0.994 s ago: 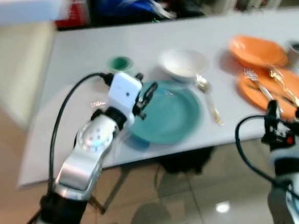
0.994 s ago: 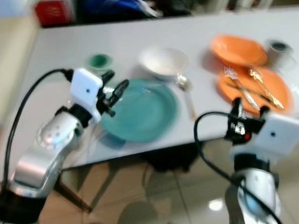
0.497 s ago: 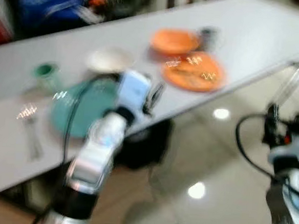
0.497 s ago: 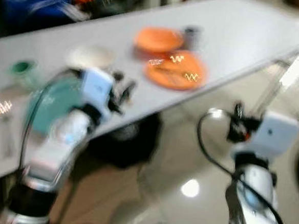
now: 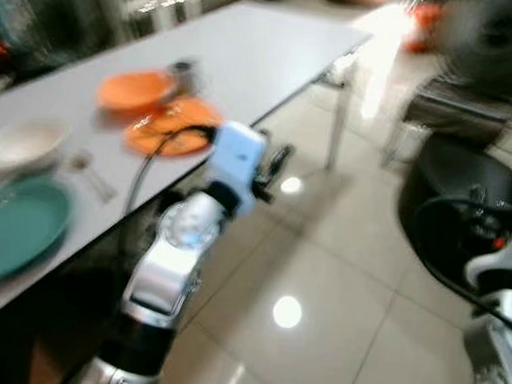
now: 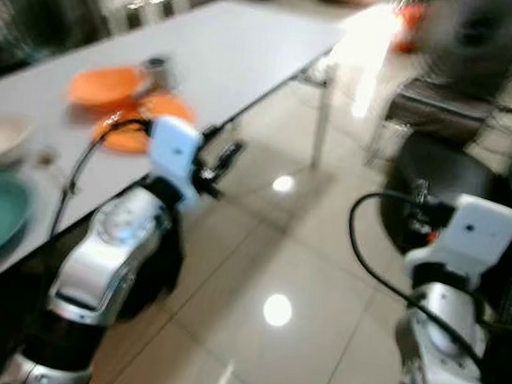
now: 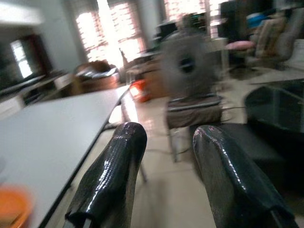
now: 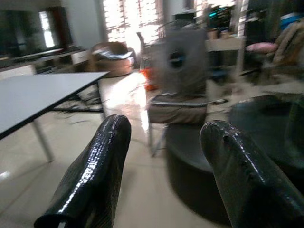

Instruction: Setting the table

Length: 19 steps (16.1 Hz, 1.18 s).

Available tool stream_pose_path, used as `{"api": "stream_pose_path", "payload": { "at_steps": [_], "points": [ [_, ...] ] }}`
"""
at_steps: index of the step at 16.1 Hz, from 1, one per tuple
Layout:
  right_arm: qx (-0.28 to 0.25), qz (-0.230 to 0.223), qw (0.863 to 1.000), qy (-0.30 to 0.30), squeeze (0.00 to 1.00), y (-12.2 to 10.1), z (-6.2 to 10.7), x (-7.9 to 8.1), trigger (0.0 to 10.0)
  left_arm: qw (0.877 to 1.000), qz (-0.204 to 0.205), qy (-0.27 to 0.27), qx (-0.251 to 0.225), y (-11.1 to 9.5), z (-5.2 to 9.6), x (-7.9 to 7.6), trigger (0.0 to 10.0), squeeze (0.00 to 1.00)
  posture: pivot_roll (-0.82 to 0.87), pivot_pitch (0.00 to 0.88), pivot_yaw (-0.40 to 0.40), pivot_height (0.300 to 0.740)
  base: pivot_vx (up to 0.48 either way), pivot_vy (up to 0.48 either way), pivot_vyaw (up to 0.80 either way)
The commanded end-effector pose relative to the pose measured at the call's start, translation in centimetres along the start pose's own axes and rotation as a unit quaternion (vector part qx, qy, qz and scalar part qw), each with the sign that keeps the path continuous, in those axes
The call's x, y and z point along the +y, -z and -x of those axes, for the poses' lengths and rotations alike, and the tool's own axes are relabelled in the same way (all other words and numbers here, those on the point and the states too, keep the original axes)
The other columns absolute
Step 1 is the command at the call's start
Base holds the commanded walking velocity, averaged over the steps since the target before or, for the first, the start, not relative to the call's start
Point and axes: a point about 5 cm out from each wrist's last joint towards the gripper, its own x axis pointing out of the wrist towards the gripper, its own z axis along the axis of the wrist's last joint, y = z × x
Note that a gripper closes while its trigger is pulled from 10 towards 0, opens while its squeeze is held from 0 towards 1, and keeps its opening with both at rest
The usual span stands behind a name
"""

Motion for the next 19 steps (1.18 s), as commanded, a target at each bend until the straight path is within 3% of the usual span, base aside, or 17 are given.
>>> {"api": "stream_pose_path", "payload": {
  "at_steps": [1,3,6,8,19],
  "points": [
    [0.023,-0.004,0.999,-0.031,0.0,0.7,-0.3,1.2,10.0,0.999,-0.01,-0.029,0.02,0.7,0.2,1.4,10.0,0.0,-0.08,0.013,0.053,0.74,0.424,0.0,-0.8],
    [0.043,-0.001,0.998,-0.053,0.0,1.3,-0.8,1.4,10.0,0.999,-0.008,-0.038,0.027,1.1,0.0,1.8,10.0,0.0,-0.09,0.006,0.053,0.74,0.426,0.0,-0.77],
    [0.06,0.031,0.995,-0.076,0.0,2.0,-1.2,1.7,10.0,0.999,-0.003,-0.041,0.027,1.4,-0.2,1.9,10.0,0.0,-0.09,0.0,0.044,0.74,0.435,0.0,0.0],
    [0.069,0.014,0.995,-0.065,0.0,2.2,-1.2,1.6,10.0,0.999,-0.003,-0.038,0.028,1.4,-0.1,1.8,10.0,0.0,-0.09,0.0,0.044,0.74,0.439,0.0,-0.28],
    [0.092,0.021,0.992,-0.08,0.0,3.1,-1.6,1.4,10.0,0.998,-0.006,-0.047,0.044,2.5,-0.4,1.9,10.0,0.0,-0.1,0.006,0.034,0.74,0.437,0.0,-0.76]
  ]
}}
